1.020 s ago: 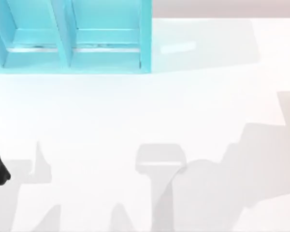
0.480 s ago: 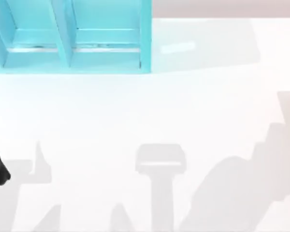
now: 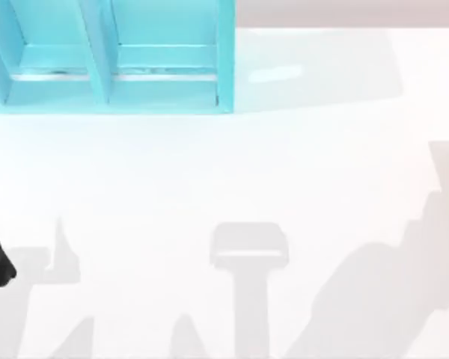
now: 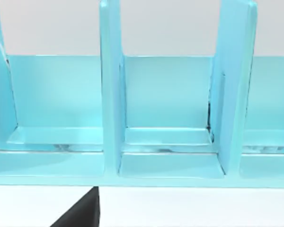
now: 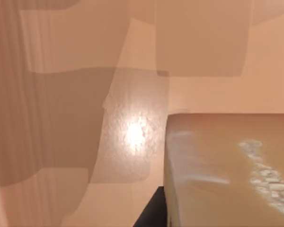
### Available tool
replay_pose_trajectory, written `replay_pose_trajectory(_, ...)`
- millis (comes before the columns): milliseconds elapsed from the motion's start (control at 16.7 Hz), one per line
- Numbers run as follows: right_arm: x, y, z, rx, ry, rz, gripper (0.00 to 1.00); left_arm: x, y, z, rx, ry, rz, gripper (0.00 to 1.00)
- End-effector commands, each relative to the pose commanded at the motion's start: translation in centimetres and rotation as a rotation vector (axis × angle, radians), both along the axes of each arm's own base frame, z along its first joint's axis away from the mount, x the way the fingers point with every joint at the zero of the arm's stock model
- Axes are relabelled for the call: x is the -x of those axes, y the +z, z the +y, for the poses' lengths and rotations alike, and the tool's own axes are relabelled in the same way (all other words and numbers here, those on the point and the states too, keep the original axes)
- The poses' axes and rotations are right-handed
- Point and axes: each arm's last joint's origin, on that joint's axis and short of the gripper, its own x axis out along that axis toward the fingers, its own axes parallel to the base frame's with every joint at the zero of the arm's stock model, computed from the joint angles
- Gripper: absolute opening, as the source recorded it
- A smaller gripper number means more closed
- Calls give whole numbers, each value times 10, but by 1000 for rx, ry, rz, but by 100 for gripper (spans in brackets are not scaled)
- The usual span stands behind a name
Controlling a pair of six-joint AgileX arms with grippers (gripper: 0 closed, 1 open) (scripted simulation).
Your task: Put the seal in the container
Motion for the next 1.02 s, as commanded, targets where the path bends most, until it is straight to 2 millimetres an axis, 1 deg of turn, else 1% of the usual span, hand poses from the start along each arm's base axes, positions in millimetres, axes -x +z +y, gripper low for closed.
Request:
replay_pose_trajectory(660, 0, 0, 0, 0, 0, 0, 98, 0, 0, 0, 0, 0, 0, 100)
replay_pose_trajectory(720, 0, 0, 0, 0, 0, 0, 100, 0, 0, 0, 0, 0, 0, 100)
replay_pose_trajectory(1020, 0, 0, 0, 0, 0, 0, 100, 0, 0, 0, 0, 0, 0, 100)
